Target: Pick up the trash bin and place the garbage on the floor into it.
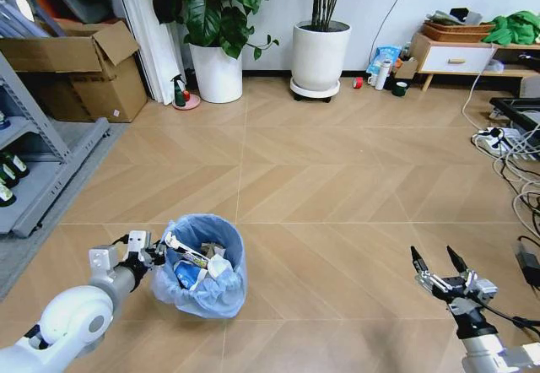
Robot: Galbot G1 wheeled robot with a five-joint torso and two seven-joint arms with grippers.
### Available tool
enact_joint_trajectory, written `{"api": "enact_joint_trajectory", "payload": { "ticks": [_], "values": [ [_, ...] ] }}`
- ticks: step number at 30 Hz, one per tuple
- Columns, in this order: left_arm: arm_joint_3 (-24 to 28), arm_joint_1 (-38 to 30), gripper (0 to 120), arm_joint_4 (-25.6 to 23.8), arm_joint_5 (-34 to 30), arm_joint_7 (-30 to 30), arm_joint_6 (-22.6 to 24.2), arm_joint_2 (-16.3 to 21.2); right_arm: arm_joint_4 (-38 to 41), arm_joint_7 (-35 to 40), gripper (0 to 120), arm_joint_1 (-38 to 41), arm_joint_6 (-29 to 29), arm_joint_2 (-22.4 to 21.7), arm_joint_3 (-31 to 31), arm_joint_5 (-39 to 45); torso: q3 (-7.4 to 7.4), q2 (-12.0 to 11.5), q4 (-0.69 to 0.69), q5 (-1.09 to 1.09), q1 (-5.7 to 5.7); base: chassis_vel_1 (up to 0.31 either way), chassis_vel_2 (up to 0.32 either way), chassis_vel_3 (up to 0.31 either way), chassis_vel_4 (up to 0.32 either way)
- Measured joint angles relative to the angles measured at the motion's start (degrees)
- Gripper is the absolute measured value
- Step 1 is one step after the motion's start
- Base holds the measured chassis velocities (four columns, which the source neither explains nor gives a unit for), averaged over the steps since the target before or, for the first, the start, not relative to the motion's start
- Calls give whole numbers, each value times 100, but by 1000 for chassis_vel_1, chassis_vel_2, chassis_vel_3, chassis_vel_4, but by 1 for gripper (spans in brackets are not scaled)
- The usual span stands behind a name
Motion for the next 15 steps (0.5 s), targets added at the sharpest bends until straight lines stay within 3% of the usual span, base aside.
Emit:
{"api": "enact_joint_trajectory", "payload": {
  "ticks": [8,15],
  "values": [
    [15,-130,0,146,-2,-115,0,-23,-13,-52,100,-9,50,-11,-6,42,1,0,-3,1,0,-5,3,13,-4],
    [312,-917,0,825,-196,-367,30,-78,-17,-121,100,-40,55,-15,-6,69,2,0,-2,3,2,0,0,0,0]
  ]
}}
